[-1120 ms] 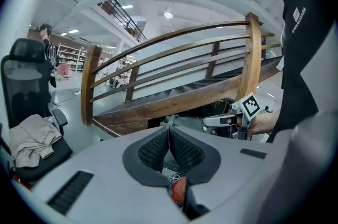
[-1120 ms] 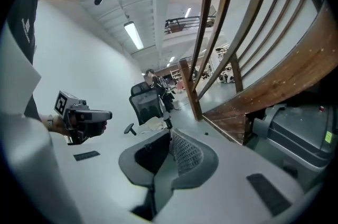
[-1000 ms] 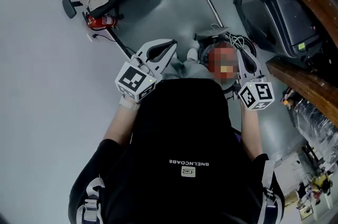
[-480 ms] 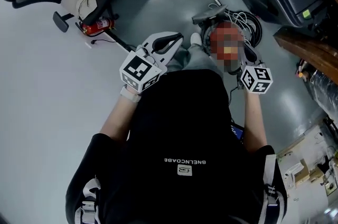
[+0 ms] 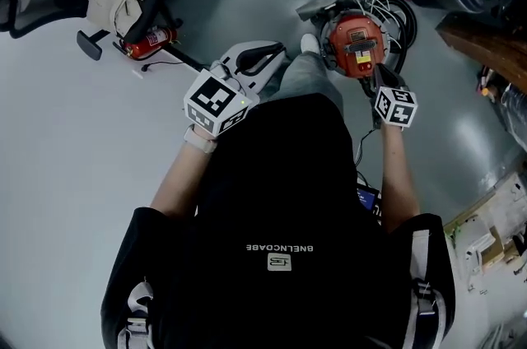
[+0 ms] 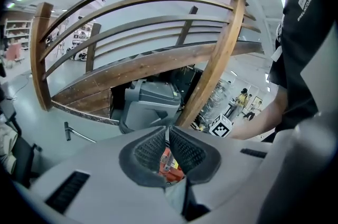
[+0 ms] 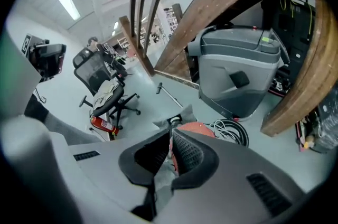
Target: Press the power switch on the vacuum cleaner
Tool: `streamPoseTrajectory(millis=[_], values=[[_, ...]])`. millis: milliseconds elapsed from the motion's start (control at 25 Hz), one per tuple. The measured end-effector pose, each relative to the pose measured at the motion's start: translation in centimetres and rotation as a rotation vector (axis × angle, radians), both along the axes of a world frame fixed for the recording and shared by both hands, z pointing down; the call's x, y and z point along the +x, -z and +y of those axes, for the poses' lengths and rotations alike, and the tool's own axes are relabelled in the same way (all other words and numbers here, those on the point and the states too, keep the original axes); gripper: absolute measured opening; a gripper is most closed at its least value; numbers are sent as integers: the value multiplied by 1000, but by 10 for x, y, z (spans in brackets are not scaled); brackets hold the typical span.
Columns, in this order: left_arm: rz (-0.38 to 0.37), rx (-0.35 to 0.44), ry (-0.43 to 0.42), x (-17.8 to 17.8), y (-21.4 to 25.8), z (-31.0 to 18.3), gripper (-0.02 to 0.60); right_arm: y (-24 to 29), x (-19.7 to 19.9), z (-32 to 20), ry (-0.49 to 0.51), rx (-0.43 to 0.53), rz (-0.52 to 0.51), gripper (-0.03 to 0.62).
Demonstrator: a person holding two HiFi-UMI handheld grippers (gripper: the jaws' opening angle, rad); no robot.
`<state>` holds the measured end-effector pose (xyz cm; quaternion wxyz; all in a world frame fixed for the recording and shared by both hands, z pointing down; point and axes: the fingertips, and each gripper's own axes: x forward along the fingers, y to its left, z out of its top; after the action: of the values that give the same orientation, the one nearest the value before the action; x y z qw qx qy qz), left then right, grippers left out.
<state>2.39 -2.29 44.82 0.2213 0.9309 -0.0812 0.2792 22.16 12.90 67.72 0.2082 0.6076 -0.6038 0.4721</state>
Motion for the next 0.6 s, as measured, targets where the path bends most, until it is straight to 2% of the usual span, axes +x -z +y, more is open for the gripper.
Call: streamPoseTrajectory(millis=[320, 600], values=[[-11, -19, -82, 7, -48, 13, 16, -104, -3, 43, -5, -136, 30, 35], [-28, -31, -141, 12, -101, 16, 17, -190, -12, 68, -39, -219, 6, 35]])
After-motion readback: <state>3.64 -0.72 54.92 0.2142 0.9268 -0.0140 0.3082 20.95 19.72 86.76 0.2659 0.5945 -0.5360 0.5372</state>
